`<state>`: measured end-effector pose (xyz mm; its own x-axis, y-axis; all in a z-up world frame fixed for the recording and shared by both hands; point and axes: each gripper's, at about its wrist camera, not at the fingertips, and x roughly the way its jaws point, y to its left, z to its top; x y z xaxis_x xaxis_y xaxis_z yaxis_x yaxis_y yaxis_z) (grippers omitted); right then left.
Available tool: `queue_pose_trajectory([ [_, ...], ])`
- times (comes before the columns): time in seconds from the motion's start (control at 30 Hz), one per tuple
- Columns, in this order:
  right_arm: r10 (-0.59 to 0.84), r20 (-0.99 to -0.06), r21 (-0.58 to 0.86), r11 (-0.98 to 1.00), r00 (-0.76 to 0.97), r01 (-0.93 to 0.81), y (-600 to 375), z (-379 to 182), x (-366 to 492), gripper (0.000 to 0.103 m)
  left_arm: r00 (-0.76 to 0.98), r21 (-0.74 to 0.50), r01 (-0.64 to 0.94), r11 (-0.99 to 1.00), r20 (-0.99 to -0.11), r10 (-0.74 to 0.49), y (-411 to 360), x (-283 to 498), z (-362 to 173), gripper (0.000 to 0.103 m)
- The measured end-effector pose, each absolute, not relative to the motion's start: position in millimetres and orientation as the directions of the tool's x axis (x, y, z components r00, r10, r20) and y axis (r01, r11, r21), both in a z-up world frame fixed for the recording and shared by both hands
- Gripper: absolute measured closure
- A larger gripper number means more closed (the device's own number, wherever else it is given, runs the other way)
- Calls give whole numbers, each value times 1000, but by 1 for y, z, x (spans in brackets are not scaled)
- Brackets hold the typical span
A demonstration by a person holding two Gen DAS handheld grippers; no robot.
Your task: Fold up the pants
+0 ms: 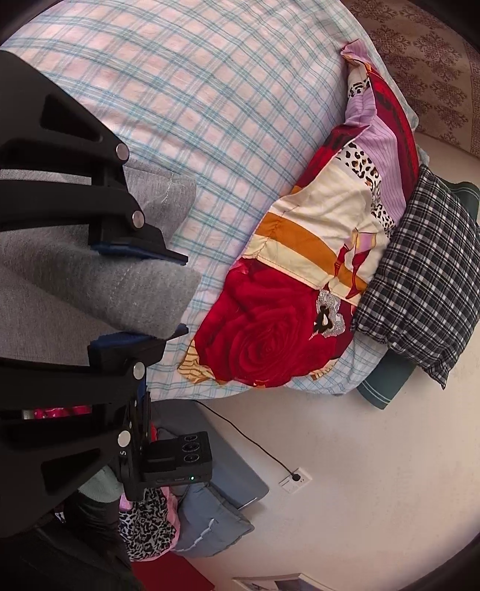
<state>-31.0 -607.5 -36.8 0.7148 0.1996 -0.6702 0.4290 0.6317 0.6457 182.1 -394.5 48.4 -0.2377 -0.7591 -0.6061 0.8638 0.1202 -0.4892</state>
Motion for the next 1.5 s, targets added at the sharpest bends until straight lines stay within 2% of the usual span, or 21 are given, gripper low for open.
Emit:
queue_pose_trajectory([
  [0.07, 198, -662, 648, 636, 723, 420, -607, -35, -31, 58, -245, -479, 873, 93, -595, -766, -389, 176, 58, 71],
  [0.13, 192, -648, 654, 636, 737, 409, -607, -31, -33, 45, -251, -469, 881, 69, -585, -771, -382, 172, 67, 71],
  [0.2, 200, -619, 674, 632, 759, 383, -607, -27, -35, 40, -258, -458, 888, 45, -576, -775, -376, 167, 76, 71],
  [0.33, 264, -533, 726, 630, 804, 275, -605, -16, -35, 36, -267, -432, 902, 1, -560, -784, -365, 159, 94, 72],
  [0.53, 395, -431, 806, 573, 812, 149, -602, -18, -22, 36, -265, -403, 915, -31, -540, -799, -352, 151, 115, 72],
  [0.57, 403, -410, 821, 553, 818, 139, -603, -18, -21, 38, -260, -399, 916, -28, -540, -800, -351, 151, 116, 72],
  [0.63, 433, -380, 847, 519, 817, 119, -606, -19, -19, 62, -253, -396, 918, -24, -537, -805, -348, 151, 120, 72],
  [0.67, 444, -363, 857, 504, 819, 107, -607, -19, -19, 67, -241, -391, 920, -13, -540, -807, -348, 153, 120, 72],
  [0.7, 446, -356, 859, 502, 821, 100, -608, -17, -20, 79, -227, -388, 922, 3, -546, -806, -349, 155, 120, 72],
  [0.73, 438, -363, 850, 517, 823, 99, -607, -13, -23, 83, -214, -388, 921, 22, -554, -804, -351, 158, 117, 72],
  [0.8, 405, -398, 816, 567, 824, 115, -603, -3, -30, 86, -156, -371, 923, 98, -597, -787, -358, 166, 109, 72],
  [0.97, 311, -530, 719, 659, 789, 223, -586, 11, -48, 86, -85, -376, 886, 271, -706, -703, -399, 187, 60, 71],
  [1.17, 233, -643, 685, 601, 730, 411, -598, -29, -43, 87, -21, -346, 842, 415, -789, -614, -447, 194, -13, 71],
  [1.33, 184, -691, 627, 634, 699, 453, -600, -43, -34, 87, 52, -324, 808, 492, -792, -608, -458, 202, -40, 71],
  [1.5, 67, -727, 484, 756, 683, 441, -583, -28, -32, 82, 80, -343, 785, 516, -770, -633, -459, 205, -35, 68],
])
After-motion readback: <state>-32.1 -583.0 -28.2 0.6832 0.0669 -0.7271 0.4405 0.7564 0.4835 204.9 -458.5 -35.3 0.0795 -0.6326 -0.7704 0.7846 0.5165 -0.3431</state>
